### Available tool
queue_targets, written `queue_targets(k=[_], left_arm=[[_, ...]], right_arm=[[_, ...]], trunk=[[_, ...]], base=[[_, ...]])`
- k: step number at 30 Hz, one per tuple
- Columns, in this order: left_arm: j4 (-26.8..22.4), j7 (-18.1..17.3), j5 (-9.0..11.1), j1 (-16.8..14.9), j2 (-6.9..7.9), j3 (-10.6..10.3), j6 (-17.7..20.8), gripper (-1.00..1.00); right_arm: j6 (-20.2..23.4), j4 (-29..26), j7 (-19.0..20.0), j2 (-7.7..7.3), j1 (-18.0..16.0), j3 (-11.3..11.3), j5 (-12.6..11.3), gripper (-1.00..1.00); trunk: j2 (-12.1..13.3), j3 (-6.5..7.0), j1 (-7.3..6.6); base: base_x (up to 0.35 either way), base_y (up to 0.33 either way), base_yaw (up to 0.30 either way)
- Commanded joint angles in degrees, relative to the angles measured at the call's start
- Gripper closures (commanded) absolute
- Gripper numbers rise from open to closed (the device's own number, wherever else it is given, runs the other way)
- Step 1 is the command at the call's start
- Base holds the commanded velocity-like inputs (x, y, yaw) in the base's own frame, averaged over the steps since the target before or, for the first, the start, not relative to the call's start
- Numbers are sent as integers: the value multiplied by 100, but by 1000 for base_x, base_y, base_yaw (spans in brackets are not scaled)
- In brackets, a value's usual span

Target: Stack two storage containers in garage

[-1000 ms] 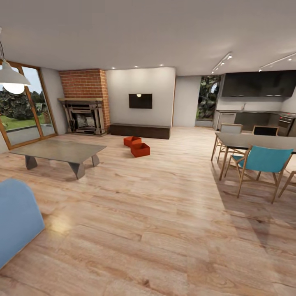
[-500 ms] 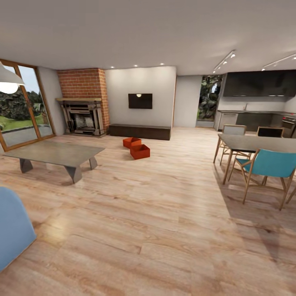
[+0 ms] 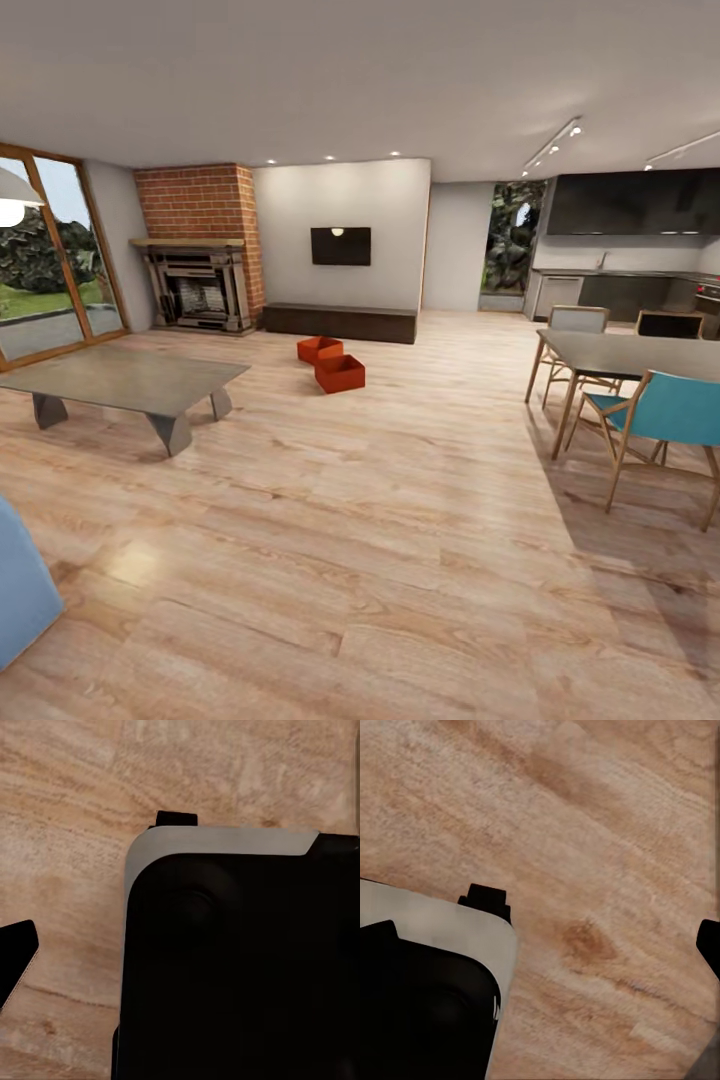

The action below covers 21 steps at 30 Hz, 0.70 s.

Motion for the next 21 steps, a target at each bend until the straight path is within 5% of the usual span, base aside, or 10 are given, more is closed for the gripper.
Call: queue_targets(k=[1, 21], left_arm=[[-2, -2, 50, -1, 0, 4, -6, -100], [8, -2, 52, -1, 0, 5, 1, -100]], right_arm=[[-32, 17, -1, 2, -5, 48, -48, -100], [-31, 16, -1, -1, -4, 48, -48, -100]], trunk=[[-2, -5, 3], [-2, -5, 3]], base=[[323, 0, 0], [323, 0, 0]])
